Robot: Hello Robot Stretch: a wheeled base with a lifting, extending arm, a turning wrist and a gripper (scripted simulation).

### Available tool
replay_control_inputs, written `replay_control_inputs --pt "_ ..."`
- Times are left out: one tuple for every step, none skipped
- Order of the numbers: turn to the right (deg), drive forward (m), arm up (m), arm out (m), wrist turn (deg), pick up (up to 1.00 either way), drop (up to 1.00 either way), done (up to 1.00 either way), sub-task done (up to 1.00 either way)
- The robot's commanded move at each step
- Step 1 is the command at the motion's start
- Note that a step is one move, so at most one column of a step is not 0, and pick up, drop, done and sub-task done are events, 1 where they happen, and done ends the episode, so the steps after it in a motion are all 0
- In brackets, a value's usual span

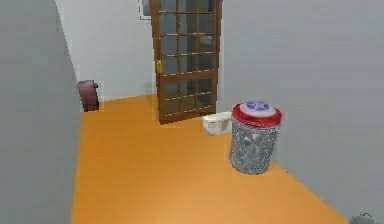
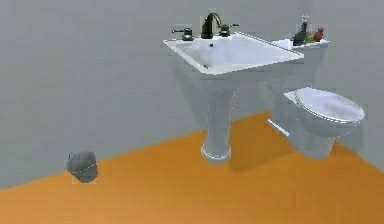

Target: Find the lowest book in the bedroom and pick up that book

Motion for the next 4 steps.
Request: replay_control_inputs --pt "-18.0 0.0 0.0 0.0 0.0 0.0 0.0 0.0 0.0" --pt "0.0 1.0 0.0 0.0 0.0 0.0 0.0 0.0 0.0" --pt "0.0 1.0 0.0 0.0 0.0 0.0 0.0 0.0 0.0" --pt "0.0 0.2 0.0 0.0 0.0 0.0 0.0 0.0 0.0"
